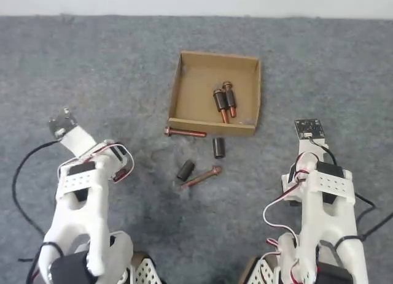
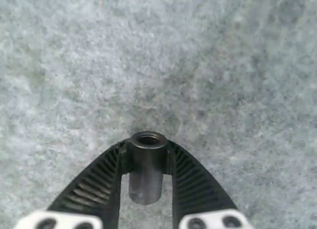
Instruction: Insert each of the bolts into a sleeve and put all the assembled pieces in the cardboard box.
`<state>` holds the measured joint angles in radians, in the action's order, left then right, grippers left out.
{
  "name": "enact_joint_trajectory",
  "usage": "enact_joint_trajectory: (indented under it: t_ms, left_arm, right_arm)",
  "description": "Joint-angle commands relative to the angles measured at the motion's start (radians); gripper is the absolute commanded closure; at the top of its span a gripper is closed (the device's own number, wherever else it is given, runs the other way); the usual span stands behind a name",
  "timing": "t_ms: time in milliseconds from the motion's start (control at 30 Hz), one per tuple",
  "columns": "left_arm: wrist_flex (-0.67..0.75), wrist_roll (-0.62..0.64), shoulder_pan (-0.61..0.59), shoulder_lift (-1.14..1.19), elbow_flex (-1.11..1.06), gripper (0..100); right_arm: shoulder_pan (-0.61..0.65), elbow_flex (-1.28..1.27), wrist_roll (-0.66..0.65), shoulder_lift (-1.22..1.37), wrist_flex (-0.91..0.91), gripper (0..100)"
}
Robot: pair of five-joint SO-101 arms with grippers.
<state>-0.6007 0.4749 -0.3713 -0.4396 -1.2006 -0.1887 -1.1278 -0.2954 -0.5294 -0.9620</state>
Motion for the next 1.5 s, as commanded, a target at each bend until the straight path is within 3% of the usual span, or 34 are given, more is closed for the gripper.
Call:
enact_joint_trajectory:
  t_ms: [0, 167, 267, 367, 433, 733, 967, 1267, 1467]
  left_arm:
    - [-0.201, -0.107, -0.049, -0.048, 0.15, 75]
    - [-0.427, -0.158, -0.106, -0.048, 0.314, 75]
    - [-0.566, -0.287, -0.11, -0.048, 0.392, 81]
    - [-0.658, -0.459, -0.11, -0.048, 0.437, 92]
    - [-0.684, -0.554, -0.11, -0.048, 0.438, 100]
    - [-0.687, -0.844, -0.074, -0.046, 0.242, 99]
    - [-0.454, -0.767, -0.005, -0.037, 0.091, 99]
    - [-0.436, -0.621, 0.184, -0.035, 0.071, 99]
    - [-0.443, -0.591, 0.21, -0.048, 0.087, 99]
  right_arm:
    - [-0.013, 0.0, -0.015, -0.035, 0.016, 99.1]
    - [-0.012, 0.0, -0.015, -0.035, 0.016, 99.1]
    - [-0.012, 0.0, -0.015, -0.035, 0.016, 99.1]
    - [-0.012, 0.0, -0.017, -0.035, 0.015, 99.1]
    - [-0.012, 0.0, -0.017, -0.035, 0.015, 99.1]
    - [-0.012, 0.0, -0.017, -0.035, 0.012, 99.1]
    - [-0.013, 0.0, -0.017, -0.035, 0.01, 99.1]
    - [-0.013, 0.0, -0.017, -0.035, 0.01, 99.1]
    - [-0.015, 0.0, -0.017, -0.035, 0.01, 99.1]
